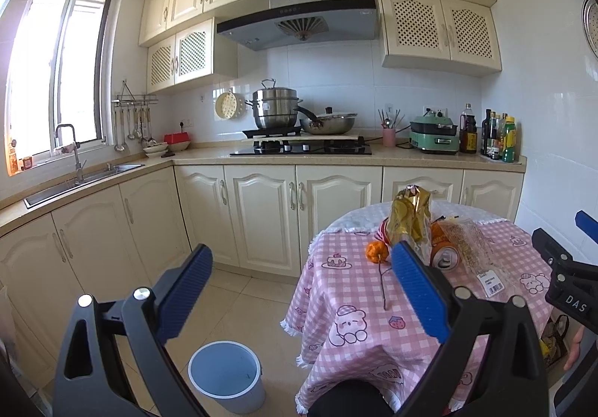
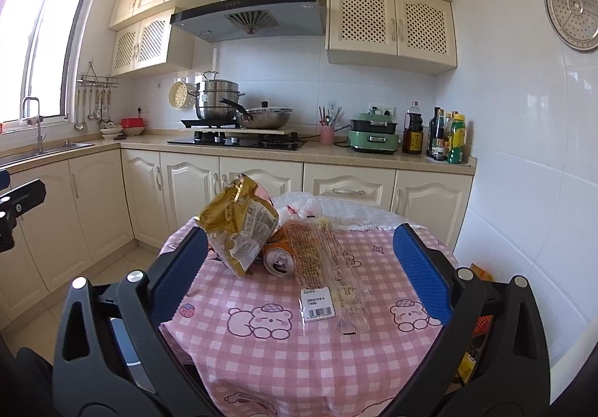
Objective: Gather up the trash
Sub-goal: 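Grasp the gold snack bag with the left tool while the right tool grasps the clear plastic bag, then carry both bags over the blue bin and open both tools to drop them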
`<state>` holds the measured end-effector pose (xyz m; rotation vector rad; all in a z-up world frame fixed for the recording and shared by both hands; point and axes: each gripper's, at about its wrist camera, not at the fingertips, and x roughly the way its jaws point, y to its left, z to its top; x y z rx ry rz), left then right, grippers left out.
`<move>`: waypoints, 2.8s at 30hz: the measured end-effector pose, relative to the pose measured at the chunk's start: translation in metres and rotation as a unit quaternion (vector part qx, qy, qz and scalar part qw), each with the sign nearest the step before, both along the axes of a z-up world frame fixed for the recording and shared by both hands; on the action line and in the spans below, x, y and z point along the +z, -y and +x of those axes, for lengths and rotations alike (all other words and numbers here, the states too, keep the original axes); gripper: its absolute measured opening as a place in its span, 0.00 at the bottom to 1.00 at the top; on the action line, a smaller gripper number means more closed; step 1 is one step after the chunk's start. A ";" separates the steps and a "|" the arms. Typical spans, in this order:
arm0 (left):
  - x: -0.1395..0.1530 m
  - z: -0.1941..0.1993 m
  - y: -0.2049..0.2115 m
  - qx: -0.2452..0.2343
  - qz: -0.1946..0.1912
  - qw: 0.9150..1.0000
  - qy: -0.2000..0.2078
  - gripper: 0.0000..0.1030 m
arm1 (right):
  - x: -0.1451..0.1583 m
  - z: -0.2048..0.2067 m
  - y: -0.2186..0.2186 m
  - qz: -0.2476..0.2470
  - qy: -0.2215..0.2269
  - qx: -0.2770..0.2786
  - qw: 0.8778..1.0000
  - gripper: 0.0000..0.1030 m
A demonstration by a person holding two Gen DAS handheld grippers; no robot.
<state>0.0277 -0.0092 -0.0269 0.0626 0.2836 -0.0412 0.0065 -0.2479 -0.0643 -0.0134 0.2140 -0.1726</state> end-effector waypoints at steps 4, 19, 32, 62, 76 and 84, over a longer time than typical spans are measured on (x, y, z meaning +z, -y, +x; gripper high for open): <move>-0.012 0.021 0.008 -0.026 -0.002 0.999 -0.033 0.92 | -0.015 0.020 0.011 0.007 -0.031 -0.008 0.999 0.94; -0.046 0.152 0.068 -0.143 -0.018 0.978 -0.150 0.92 | -0.068 0.163 0.059 0.021 -0.204 0.002 0.979 0.94; -0.077 0.228 0.122 -0.187 -0.016 0.959 -0.214 0.71 | -0.095 0.185 0.104 0.089 -0.259 0.013 0.962 0.32; -0.036 0.165 -0.037 -0.176 -0.137 0.968 -0.111 0.02 | 0.029 0.159 -0.072 0.022 -0.088 0.178 0.980 0.05; -0.221 0.225 -0.232 0.041 -0.174 0.943 -0.281 0.02 | -0.153 0.289 -0.321 0.020 -0.307 0.343 0.888 0.05; -0.366 0.273 -0.297 0.100 -0.169 0.897 -0.397 0.02 | -0.313 0.356 -0.401 0.023 -0.441 0.329 0.835 0.05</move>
